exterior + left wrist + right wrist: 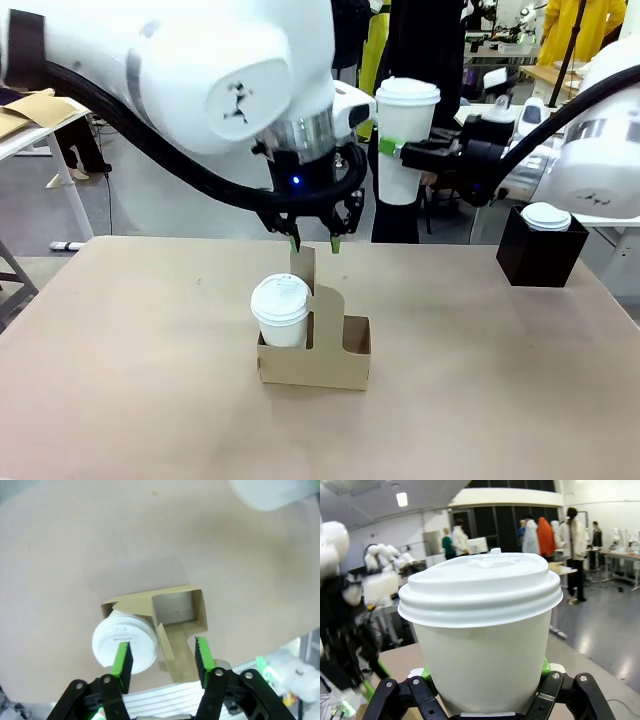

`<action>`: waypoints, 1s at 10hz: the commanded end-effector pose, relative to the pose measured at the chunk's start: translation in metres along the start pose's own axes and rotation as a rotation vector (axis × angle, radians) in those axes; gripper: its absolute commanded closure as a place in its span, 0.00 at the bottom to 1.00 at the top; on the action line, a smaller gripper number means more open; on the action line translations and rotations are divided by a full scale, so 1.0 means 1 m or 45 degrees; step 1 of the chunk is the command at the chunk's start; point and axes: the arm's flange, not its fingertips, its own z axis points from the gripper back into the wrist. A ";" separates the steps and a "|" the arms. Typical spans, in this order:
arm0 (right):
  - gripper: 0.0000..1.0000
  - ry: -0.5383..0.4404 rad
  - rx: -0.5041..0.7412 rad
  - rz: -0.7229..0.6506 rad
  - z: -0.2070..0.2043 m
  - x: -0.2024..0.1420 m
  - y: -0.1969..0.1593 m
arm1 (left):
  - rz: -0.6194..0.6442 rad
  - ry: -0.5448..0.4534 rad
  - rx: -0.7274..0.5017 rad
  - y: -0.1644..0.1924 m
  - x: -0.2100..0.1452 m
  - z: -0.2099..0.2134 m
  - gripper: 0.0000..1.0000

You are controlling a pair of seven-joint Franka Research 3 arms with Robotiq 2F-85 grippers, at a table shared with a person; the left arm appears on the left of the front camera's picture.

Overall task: Pour a drink into a cup and package it in a carrier.
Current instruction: Insert the held 600 ml Paper Cup into the Cup Carrier.

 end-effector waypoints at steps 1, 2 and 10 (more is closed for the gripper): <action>0.19 -0.001 0.138 0.000 -0.001 -0.024 -0.005 | -0.220 0.033 -0.145 0.043 -0.012 0.032 0.01; 0.19 -0.002 0.228 -0.011 0.001 -0.043 -0.001 | -0.310 -0.011 -0.221 0.073 -0.015 0.042 0.00; 0.19 0.046 0.388 -0.050 -0.005 -0.118 0.021 | -0.733 -0.261 -0.319 0.190 -0.033 0.019 0.00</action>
